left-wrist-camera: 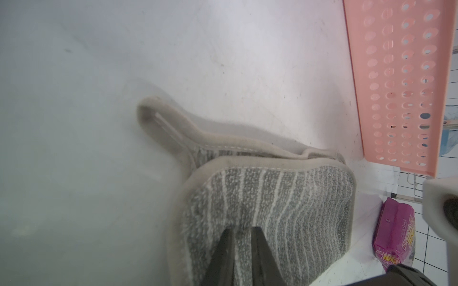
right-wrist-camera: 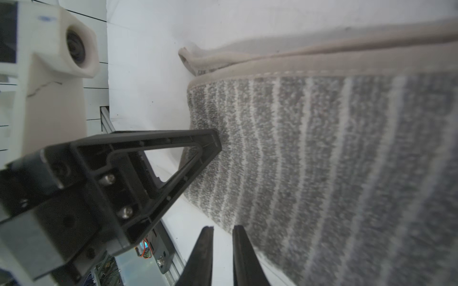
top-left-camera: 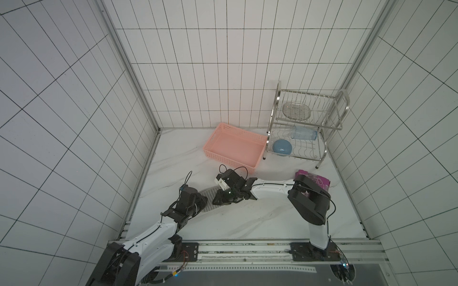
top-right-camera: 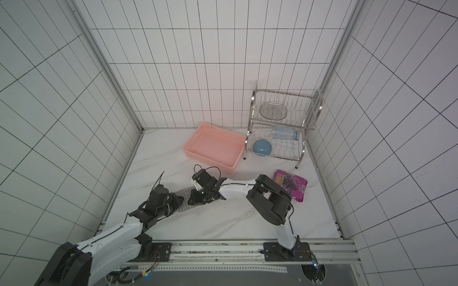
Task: Fold the square dishcloth
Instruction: Smooth out the cleaning item at the center of the board.
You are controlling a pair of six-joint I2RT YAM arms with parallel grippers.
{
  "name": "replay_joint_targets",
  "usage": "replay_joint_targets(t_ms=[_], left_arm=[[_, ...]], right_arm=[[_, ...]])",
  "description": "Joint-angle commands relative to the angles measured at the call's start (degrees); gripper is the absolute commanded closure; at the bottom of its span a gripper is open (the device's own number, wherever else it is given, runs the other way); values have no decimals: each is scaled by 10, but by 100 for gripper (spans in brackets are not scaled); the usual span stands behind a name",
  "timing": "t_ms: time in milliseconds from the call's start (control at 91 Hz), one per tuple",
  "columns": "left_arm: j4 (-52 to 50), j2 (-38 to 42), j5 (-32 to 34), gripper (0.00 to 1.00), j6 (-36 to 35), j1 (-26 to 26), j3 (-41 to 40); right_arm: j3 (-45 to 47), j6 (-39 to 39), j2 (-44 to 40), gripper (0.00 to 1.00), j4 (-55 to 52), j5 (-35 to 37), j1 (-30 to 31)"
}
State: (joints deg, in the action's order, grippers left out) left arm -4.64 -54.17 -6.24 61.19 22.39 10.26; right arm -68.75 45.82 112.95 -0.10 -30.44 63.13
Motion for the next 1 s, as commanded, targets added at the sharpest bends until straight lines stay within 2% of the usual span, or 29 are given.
replay_joint_targets(t_ms=[0,286,660,869,989], left_arm=[[3,-5,10,84,-5,-2,-4],[0,-13,24,85,-2,-2,-6],[-1,-27,37,86,-4,-2,-7],[0,-26,26,87,-5,-1,-2],[-17,-3,16,87,-3,-1,5]], right_arm=[[1,31,15,81,51,-37,6],[76,84,19,84,127,-55,-29],[173,109,-12,83,221,-94,-101],[175,101,-33,82,233,-124,-116],[179,110,-50,82,250,-114,-110]])
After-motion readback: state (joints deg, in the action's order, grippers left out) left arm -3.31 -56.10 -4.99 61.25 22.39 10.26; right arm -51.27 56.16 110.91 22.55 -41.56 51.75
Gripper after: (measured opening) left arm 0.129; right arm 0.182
